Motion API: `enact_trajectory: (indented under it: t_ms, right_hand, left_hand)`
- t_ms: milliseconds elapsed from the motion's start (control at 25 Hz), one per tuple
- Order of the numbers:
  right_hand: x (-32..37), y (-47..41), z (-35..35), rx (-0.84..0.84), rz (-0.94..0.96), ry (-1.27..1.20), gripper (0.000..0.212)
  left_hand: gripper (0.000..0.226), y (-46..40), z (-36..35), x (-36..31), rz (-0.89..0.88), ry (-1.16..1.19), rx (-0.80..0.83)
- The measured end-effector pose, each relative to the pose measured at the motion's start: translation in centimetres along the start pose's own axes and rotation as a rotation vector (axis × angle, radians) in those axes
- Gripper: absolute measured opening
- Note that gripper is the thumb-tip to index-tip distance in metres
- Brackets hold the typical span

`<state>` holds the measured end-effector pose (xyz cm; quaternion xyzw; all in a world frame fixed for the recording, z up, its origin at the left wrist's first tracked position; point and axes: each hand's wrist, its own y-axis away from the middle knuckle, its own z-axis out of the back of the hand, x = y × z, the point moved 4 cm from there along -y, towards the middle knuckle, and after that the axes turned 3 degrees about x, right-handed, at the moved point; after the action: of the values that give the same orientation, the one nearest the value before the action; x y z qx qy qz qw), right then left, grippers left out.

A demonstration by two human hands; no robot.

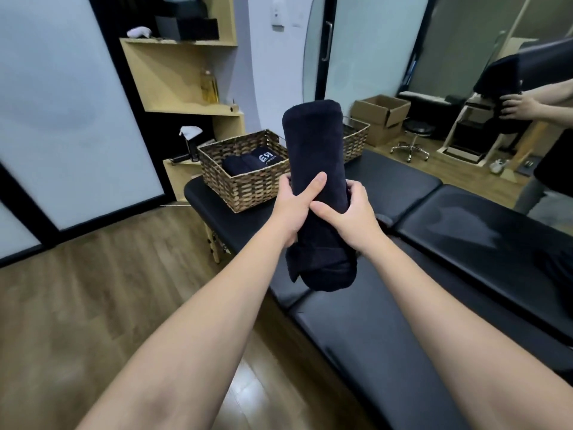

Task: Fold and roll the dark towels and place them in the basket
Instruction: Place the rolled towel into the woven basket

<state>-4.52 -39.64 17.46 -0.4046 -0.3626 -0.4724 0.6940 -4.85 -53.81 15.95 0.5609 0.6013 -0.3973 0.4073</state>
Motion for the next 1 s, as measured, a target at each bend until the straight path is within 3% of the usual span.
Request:
enact_trajectory:
  t_ms: [160, 320, 480, 680, 840, 1000]
  right_hand:
    - [0.0, -3.3, -3.1, 0.022, 0.015, 0.033, 0.092]
    - [-0.9, -7.6, -6.0, 0.118, 0.019, -0.019, 0.069]
    - [-2.5, -12.6, -9.1, 0.215, 0.0, -0.037, 0.068]
    - [-4.9, -21.5, -13.2, 0.322, -0.124, -0.17, 0.044]
    - [-5.3, -28.4, -15.5, 0.381, -0.168, -0.303, 0.06]
    - [-5.6, -34.1, -18.2, 0.504, -0.124, -0.223, 0.085]
  left_hand:
    - [0.071, -2.0, 3.9, -1.0, 0.028, 0.05, 0.013]
    - [0.079, -6.1, 7.8, -1.4, -0.005, 0.093, -0.024]
    - [0.088, -11.5, 11.8, -1.5, 0.053, 0.151, -0.036]
    - [0.062, -19.9, 16.1, -1.9, 0.21, 0.26, -0.058]
    - [0.059, -26.7, 18.1, -3.7, 0.215, 0.214, -0.07]
    - [0.096, -33.7, 22.8, -4.2, 0.157, 0.18, -0.157]
